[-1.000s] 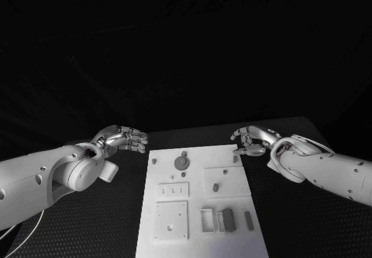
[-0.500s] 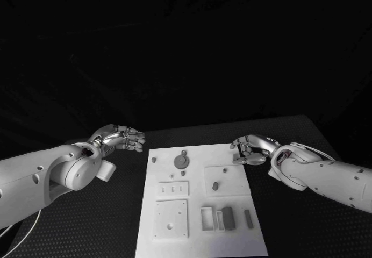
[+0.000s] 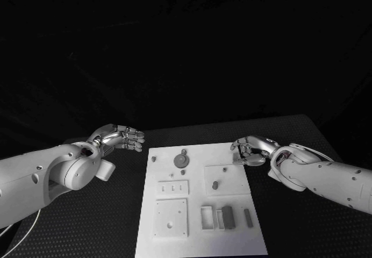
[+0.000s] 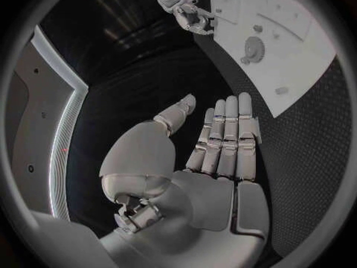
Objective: Assemble the parts on the task board
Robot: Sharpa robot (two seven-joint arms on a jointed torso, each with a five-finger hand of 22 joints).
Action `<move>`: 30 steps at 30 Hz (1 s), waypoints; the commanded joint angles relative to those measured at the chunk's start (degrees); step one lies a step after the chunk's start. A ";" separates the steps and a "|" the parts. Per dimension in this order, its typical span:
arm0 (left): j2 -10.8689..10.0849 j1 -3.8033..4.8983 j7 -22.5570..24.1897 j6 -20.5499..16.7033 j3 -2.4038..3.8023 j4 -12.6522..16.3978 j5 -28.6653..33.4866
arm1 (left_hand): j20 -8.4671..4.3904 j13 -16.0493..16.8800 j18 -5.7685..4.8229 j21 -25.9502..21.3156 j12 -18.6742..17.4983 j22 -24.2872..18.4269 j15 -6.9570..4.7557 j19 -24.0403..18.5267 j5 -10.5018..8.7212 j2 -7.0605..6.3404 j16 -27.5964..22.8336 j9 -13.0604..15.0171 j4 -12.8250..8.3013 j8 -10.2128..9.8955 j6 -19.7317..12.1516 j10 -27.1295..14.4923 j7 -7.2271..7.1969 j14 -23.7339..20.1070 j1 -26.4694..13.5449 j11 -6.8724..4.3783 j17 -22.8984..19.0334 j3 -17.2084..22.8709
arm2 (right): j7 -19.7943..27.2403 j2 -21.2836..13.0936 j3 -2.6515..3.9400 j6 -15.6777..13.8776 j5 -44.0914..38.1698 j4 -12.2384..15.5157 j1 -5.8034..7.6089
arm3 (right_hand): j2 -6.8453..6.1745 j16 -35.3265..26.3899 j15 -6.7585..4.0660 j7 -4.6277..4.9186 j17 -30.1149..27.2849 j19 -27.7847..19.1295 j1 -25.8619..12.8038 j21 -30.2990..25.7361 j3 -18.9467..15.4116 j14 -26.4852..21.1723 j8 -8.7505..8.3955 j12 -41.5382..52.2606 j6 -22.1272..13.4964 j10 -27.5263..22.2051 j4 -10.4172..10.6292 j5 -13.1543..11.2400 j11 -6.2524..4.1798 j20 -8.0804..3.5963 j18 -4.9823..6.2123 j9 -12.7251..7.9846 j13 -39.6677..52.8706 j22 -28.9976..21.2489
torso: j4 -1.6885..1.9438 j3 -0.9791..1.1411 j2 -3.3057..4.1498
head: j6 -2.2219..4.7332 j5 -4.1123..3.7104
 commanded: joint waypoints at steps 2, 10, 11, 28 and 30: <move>0.06 -0.01 0.63 0.88 0.03 0.02 -0.20 | 0.16 0.06 0.42 -0.35 -0.34 0.08 0.18 -0.03 -0.02 -0.29 -0.28 0.07 -0.19 -0.32 -0.09 0.33 0.26 0.25 -0.17 0.02 0.07 0.04 | 0.10 0.33 0.02 -1.25 -1.66 -0.30 -0.41 | 1.43 0.33 -0.73 1.27 0.04 0.48 0.99 0.26 0.11 0.18 1.19 0.34 4.33 -3.62 -0.29 0.27 0.93 -0.33 0.43 0.63 -0.16 1.01 | 0.03 -0.06 -0.01 | -0.09 0.04; 0.07 -0.07 0.57 0.95 0.03 -0.03 -0.20 | 0.17 0.12 0.42 -0.38 -0.37 0.10 0.19 -0.03 -0.02 -0.24 -0.34 0.08 -0.09 -0.32 -0.09 0.32 0.26 0.27 -0.28 0.03 0.13 0.01 | 0.04 0.61 0.02 -1.51 -2.28 -0.46 -0.60 | 4.63 0.36 -2.35 -0.61 -0.20 0.91 2.35 0.58 -0.40 0.92 3.25 0.32 8.94 -2.64 -1.86 0.32 -0.82 -0.60 0.43 1.94 -0.72 0.99 | 0.00 -0.12 -0.04 | -0.27 0.12; 0.07 -0.07 0.57 0.96 0.03 -0.02 -0.20 | 0.17 0.12 0.42 -0.38 -0.38 0.10 0.19 -0.03 -0.02 -0.23 -0.34 0.08 -0.08 -0.32 -0.08 0.32 0.26 0.27 -0.29 0.03 0.14 0.01 | -0.01 0.61 0.02 -1.51 -2.31 -0.46 -0.60 | 4.72 0.37 -2.42 -0.70 -0.21 0.93 2.33 0.59 -0.43 0.96 3.32 0.32 9.18 -2.59 -1.90 0.32 -0.89 -0.62 0.43 2.00 -0.75 0.99 | 0.01 -0.12 -0.03 | -0.29 0.12; 0.16 -0.35 0.52 1.11 0.03 -0.31 -0.20 | 0.16 0.20 0.43 -0.42 -0.43 0.12 0.19 -0.04 -0.02 -0.20 -0.43 0.10 -0.01 -0.33 -0.10 0.31 0.26 0.27 -0.36 0.03 0.22 0.00 | -0.33 0.76 0.03 -1.92 -2.36 -1.15 -0.62 | 5.46 0.39 -2.92 -1.30 -0.25 1.14 1.86 0.65 -0.57 1.18 3.79 0.29 10.77 -2.22 -1.73 0.35 -1.43 -0.72 0.43 2.47 -0.93 0.96 | -0.01 -0.17 -0.01 | -0.47 0.10; 0.15 -0.38 0.53 1.09 0.03 -0.31 -0.20 | 0.16 0.21 0.43 -0.43 -0.44 0.12 0.19 -0.04 -0.02 -0.21 -0.44 0.10 -0.01 -0.33 -0.10 0.31 0.26 0.27 -0.36 0.03 0.23 0.00 | -0.31 0.81 0.03 -1.89 -2.36 -1.21 -0.62 | 5.56 0.39 -2.95 -1.33 -0.26 1.15 1.81 0.66 -0.57 1.19 3.81 0.29 10.87 -2.20 -1.69 0.35 -1.46 -0.72 0.43 2.50 -0.94 0.96 | 0.00 -0.18 -0.01 | -0.50 0.06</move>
